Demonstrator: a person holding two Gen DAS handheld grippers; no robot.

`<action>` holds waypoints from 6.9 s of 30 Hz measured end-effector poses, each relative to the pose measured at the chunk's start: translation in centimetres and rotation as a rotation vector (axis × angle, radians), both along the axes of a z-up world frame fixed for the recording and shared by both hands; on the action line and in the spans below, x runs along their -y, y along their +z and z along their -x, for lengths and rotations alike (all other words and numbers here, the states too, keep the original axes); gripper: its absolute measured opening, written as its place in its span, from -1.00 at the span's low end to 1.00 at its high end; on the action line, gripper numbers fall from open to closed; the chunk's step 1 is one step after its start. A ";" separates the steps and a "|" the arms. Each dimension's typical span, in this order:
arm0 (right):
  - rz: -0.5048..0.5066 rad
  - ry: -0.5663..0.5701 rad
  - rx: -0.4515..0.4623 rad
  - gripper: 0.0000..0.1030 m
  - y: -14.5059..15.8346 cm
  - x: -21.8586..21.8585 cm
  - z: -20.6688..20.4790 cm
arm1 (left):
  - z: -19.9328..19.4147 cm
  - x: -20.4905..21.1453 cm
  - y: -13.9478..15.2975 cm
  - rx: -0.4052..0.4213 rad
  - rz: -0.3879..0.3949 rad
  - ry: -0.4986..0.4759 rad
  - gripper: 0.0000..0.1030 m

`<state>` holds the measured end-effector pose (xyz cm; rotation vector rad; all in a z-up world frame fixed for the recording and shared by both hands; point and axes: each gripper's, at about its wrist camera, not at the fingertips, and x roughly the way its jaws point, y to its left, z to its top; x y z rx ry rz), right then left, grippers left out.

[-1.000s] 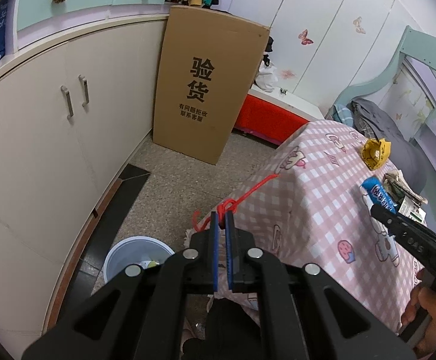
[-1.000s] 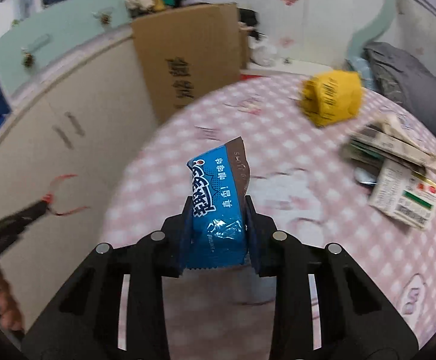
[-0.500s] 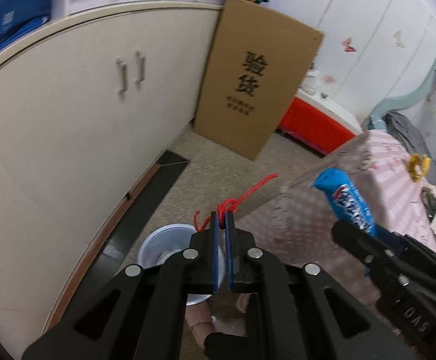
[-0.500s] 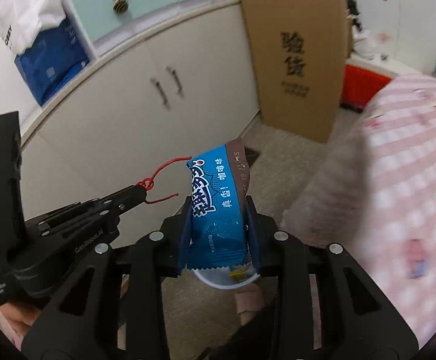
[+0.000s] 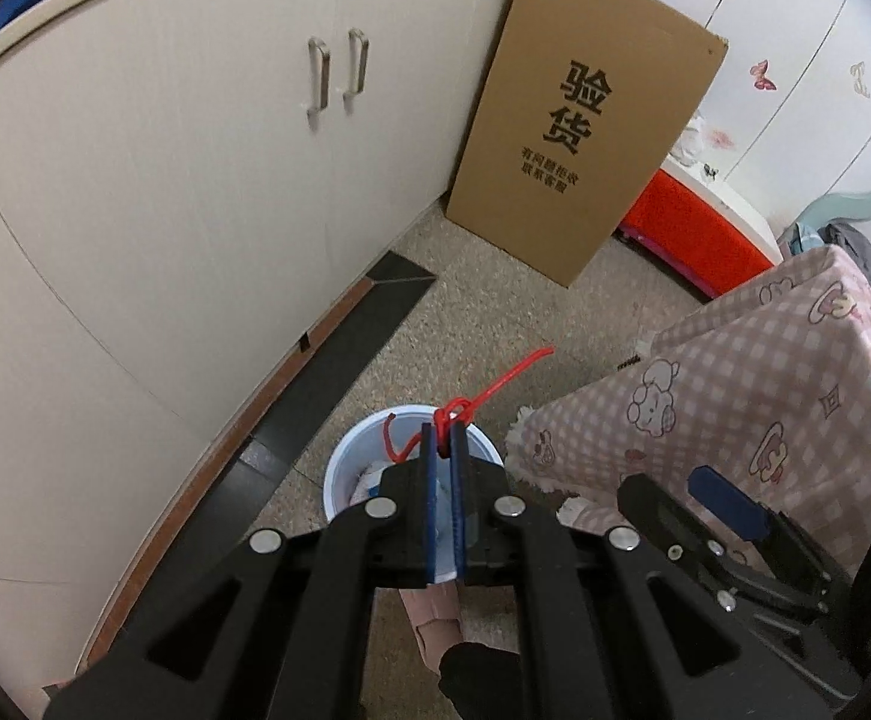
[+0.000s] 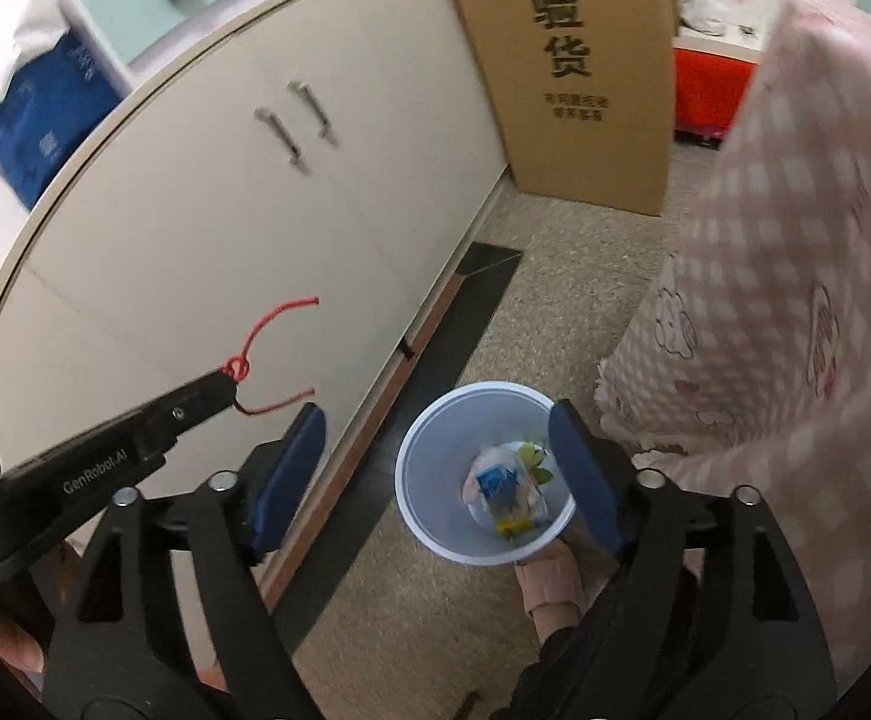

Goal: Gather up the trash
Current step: 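Open both tools to drop the string and packet into the bin, then move both tools back over the table toward the newspaper and box, then grasp the folded newspaper with the left tool while the right tool grasps the white medicine box, then carry the newspaper and medicine box down over the blue bin, then open both tools to drop the newspaper and box into the bin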

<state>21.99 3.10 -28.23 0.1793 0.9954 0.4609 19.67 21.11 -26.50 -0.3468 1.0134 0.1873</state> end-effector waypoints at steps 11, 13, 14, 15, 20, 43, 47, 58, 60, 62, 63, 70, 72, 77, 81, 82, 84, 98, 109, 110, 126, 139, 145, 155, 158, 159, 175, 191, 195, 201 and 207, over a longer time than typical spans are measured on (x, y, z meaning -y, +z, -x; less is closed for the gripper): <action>-0.030 -0.159 0.053 0.72 -0.1 2.6 0.6 | -0.4 1.5 -2.1 -0.047 -0.002 -0.037 -0.92; -0.022 -0.162 0.067 0.72 0.0 2.4 0.7 | -0.7 1.7 -2.1 -0.050 -0.005 -0.042 -0.92; -0.021 -0.158 0.067 0.72 0.0 2.4 0.7 | -0.7 1.7 -2.1 -0.050 -0.004 -0.042 -0.92; -0.020 -0.156 0.067 0.71 0.0 2.4 0.8 | -0.9 1.9 -2.2 -0.052 -0.005 -0.047 -0.91; -0.036 -0.181 0.067 0.71 0.0 2.8 0.7 | -1.9 2.4 -2.5 -0.069 -0.014 -0.060 -0.87; -0.047 -0.189 0.049 0.72 -0.1 3.1 0.5 | -0.6 1.8 -2.4 -0.094 -0.053 0.003 0.31; -0.072 -0.139 0.014 0.73 0.1 2.8 0.6 | 0.7 1.6 -1.2 -0.075 -0.067 0.020 0.31; -0.222 -0.033 0.256 0.74 12.1 4.4 5.9 | 5.9 1.8 10.2 0.196 -0.174 0.137 0.34; -0.219 -0.108 0.281 0.75 13.7 7.3 6.3 | 5.8 3.5 12.1 0.237 -0.178 0.095 0.38; -0.228 -0.164 0.287 0.75 14.6 10.6 6.3 | 5.3 5.6 13.4 0.265 -0.163 0.033 0.38; -0.222 -0.193 0.291 0.75 14.8 12.1 6.4 | 4.9 6.8 13.9 0.273 -0.156 -0.002 0.38; -0.160 -0.475 0.294 0.75 14.8 26.8 7.3 | 2.1 17.8 16.2 0.320 -0.169 -0.247 0.49; -0.135 -0.536 0.282 0.74 14.4 30.5 7.5 | 1.5 20.8 16.3 0.322 -0.199 -0.308 0.49; -0.077 -0.597 0.261 0.74 13.4 36.3 7.0 | 0.0 28.0 16.3 0.323 -0.250 -0.467 0.49; -0.039 -0.626 0.218 0.68 12.4 38.8 5.2 | -0.5 31.5 16.3 0.327 -0.280 -0.535 0.49; -0.034 -0.621 0.221 0.67 12.2 39.1 4.8 | -0.8 32.2 16.4 0.330 -0.285 -0.547 0.49; -0.036 -0.613 0.225 0.47 12.0 39.7 4.3 | -1.1 33.5 16.4 0.329 -0.300 -0.575 0.50; -0.064 -0.486 0.202 -0.94 11.7 39.6 2.6 | -3.6 39.0 15.0 0.321 -0.291 -0.704 0.50; -0.073 -0.608 0.213 -0.94 12.2 43.4 6.2 | -2.8 48.1 12.8 0.417 -0.445 -0.981 0.50; -0.063 -0.622 0.219 -0.94 12.3 43.6 6.5 | -2.7 48.6 12.5 0.426 -0.466 -0.995 0.50; -0.115 -0.639 0.213 -0.94 12.1 44.6 7.6 | -4.1 53.9 11.9 0.512 -0.601 -1.085 -0.83; -0.147 -0.542 0.294 -0.94 16.3 40.1 7.8 | -4.8 41.3 17.9 0.537 -0.103 -0.797 -0.96; -0.133 -0.443 0.315 -0.94 18.0 35.3 7.8 | -2.2 34.9 18.7 0.549 -0.056 -0.675 -0.96; -0.121 -0.201 0.292 -0.94 18.8 23.2 7.1 | 1.4 21.3 17.9 0.490 -0.075 -0.413 -0.96; -0.114 -0.102 0.269 -0.94 18.2 18.2 6.7 | 2.2 16.2 16.4 0.428 -0.086 -0.332 -0.96; -0.109 -0.068 0.259 -0.94 17.8 16.4 6.6 | 2.4 14.9 15.9 0.408 -0.094 -0.312 -0.96; 0.037 0.246 0.013 -0.92 5.7 -4.7 2.3 | 3.6 -1.0 4.3 0.138 -0.125 -0.011 -0.96; 0.061 0.105 -0.022 0.21 -1.7 -3.4 0.7 | 1.7 -2.0 -2.3 0.008 -0.077 0.003 -0.96; 0.034 -0.002 0.033 0.38 -0.9 -1.6 0.8 | 1.3 -1.5 -2.8 -0.005 -0.076 -0.008 -0.95; 0.067 -0.067 0.102 0.46 -0.2 -0.8 1.6 | 0.7 -0.6 -3.1 -0.015 -0.074 -0.021 -0.95; 0.045 -0.132 0.165 0.61 0.7 0.3 2.3 | -0.1 0.6 -2.9 -0.012 -0.075 -0.046 -0.95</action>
